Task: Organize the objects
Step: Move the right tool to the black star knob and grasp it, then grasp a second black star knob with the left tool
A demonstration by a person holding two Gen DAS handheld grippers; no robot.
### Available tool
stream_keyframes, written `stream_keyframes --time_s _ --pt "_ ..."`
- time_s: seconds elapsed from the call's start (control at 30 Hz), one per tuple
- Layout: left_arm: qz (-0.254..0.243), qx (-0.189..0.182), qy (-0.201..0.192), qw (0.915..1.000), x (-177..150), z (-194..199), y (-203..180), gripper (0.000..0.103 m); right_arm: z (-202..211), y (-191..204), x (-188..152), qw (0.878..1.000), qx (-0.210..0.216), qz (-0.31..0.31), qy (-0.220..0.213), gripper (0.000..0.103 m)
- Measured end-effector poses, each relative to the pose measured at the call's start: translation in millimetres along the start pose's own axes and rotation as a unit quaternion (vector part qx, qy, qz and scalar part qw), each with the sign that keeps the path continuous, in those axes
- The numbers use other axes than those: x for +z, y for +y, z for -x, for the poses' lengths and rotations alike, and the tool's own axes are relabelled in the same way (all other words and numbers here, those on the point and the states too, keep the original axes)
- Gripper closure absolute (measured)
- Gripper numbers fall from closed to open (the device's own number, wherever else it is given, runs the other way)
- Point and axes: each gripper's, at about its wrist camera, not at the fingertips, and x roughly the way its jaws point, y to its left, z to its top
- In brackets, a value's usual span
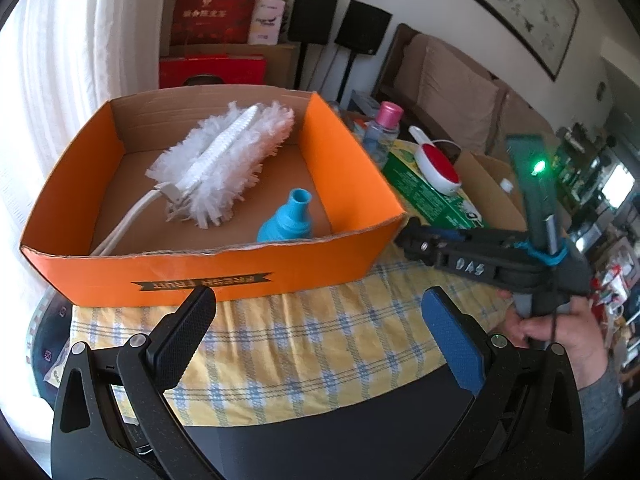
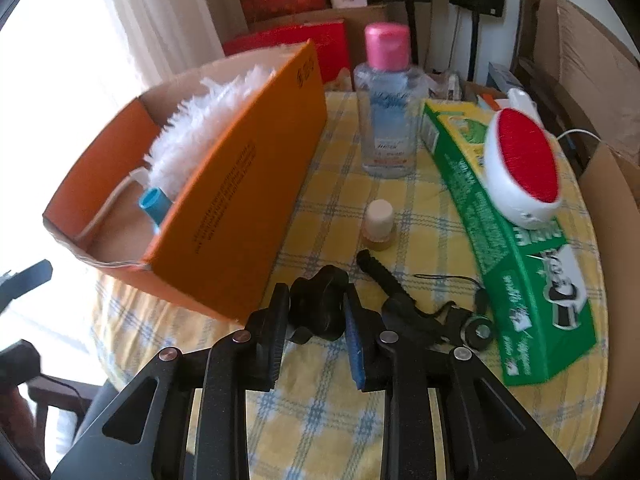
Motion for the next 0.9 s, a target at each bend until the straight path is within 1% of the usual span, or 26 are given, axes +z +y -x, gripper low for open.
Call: stream_keyframes --time_s 0.13,0.37,0.5,0.7,0.8,0.9 --pt "-0.014 -0.014 0.006 0.9998 -5 -3 -14 0.000 28 -7 -1 1.000 -0.001 -0.016 -0.019 0.077" --pt "-0.044 -0.035 0.016 0.9983 -7 -17 -46 0.000 74 -26 -5 0.998 -0.019 -0.044 -0.043 0.077" --pt "-0.049 -0.049 0.027 0.9973 -8 -28 -61 0.000 97 -41 -13 0.996 -0.026 -0.063 -0.057 0.077" --pt "-0.068 -0.067 0.041 0.9946 -8 -46 -87 0.000 115 -57 -28 0.994 -0.034 -0.083 -0.067 0.077" --pt "-0.078 -0.074 0.041 0.9933 -9 -54 -103 0.000 120 -63 -36 0.992 -0.044 -0.091 -0.069 0.077" --pt "-0.087 -0.073 0.036 0.9929 -6 -63 -114 0.001 123 -71 -46 0.991 -0.046 -0.106 -0.072 0.077"
